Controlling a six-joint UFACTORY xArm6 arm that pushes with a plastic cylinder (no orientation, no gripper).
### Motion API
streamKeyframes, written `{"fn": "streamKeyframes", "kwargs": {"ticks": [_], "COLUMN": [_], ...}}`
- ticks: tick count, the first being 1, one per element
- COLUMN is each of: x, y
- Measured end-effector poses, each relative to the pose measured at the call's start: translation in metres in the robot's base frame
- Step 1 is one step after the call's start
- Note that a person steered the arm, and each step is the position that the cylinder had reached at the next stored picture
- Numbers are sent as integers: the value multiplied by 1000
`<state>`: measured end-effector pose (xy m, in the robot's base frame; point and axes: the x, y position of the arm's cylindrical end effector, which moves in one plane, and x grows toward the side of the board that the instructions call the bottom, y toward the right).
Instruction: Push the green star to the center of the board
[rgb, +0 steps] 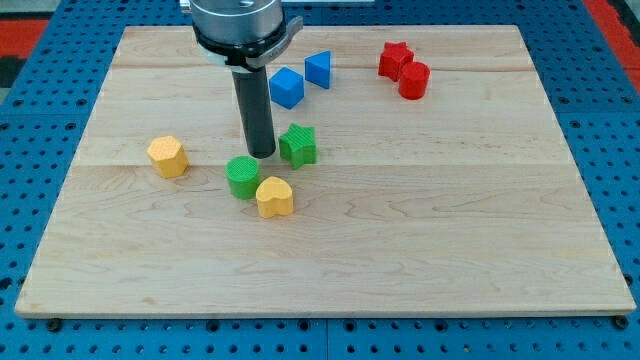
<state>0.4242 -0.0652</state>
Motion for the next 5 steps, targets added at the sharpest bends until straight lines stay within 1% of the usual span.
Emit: {"fn": "streamKeyframes", "kwargs": {"ticks": [1,2,3,4,5], "x": [5,8,4,-6,3], "y": [7,33,73,82,120]}}
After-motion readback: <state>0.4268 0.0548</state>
